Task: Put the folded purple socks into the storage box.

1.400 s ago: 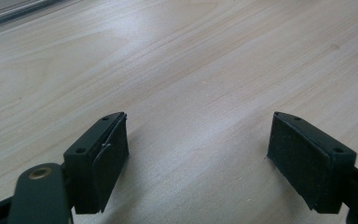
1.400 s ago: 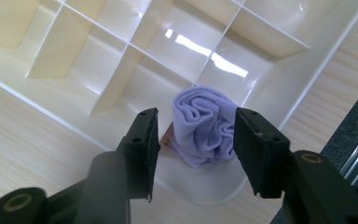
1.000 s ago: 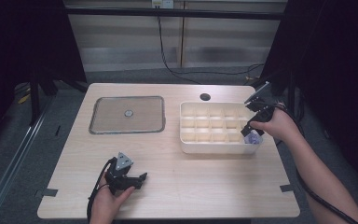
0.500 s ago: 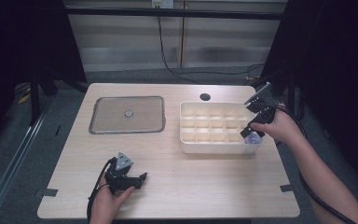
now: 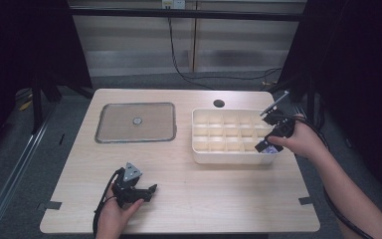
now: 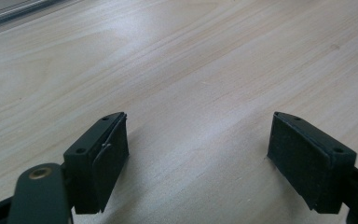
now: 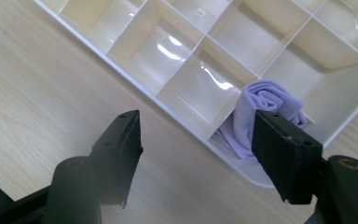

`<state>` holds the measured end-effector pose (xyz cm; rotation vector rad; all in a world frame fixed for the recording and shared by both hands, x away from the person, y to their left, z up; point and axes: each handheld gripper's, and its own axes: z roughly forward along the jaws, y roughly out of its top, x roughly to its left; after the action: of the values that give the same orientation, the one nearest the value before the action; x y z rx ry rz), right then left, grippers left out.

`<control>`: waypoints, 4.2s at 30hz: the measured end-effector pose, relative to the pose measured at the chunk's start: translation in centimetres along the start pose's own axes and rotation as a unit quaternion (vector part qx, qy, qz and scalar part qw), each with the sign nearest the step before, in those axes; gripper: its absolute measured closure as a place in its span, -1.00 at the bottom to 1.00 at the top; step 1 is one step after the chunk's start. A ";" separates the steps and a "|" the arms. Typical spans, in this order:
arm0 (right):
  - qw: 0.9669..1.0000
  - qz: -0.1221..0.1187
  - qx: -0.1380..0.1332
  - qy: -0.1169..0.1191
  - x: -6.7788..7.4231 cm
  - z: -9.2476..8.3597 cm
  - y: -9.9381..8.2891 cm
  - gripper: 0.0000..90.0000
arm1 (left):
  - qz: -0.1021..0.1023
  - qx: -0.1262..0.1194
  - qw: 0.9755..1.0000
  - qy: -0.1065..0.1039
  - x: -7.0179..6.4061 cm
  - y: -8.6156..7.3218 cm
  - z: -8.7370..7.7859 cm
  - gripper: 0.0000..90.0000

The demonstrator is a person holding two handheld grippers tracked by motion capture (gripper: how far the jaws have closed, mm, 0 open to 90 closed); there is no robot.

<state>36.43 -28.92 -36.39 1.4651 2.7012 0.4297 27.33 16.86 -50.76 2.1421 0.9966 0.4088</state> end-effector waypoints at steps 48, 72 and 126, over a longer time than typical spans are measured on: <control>0.990 -0.137 0.012 0.039 9.8 2.3 -0.4 -0.30 | 0.001 0.000 1.000 0.000 0.0 0.0 0.0 -0.57; 0.984 -0.160 0.005 0.073 12.1 4.3 -1.0 -0.30 | 0.000 0.000 1.000 0.000 0.0 0.0 0.0 -0.57; 0.976 -0.188 -0.037 0.107 15.0 10.7 -2.6 -0.35 | 0.002 0.001 1.000 0.000 0.0 0.0 0.0 -0.57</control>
<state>27.79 -15.47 -45.90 0.9001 2.9954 0.6869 27.34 16.88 -50.75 2.1451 0.9935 0.4097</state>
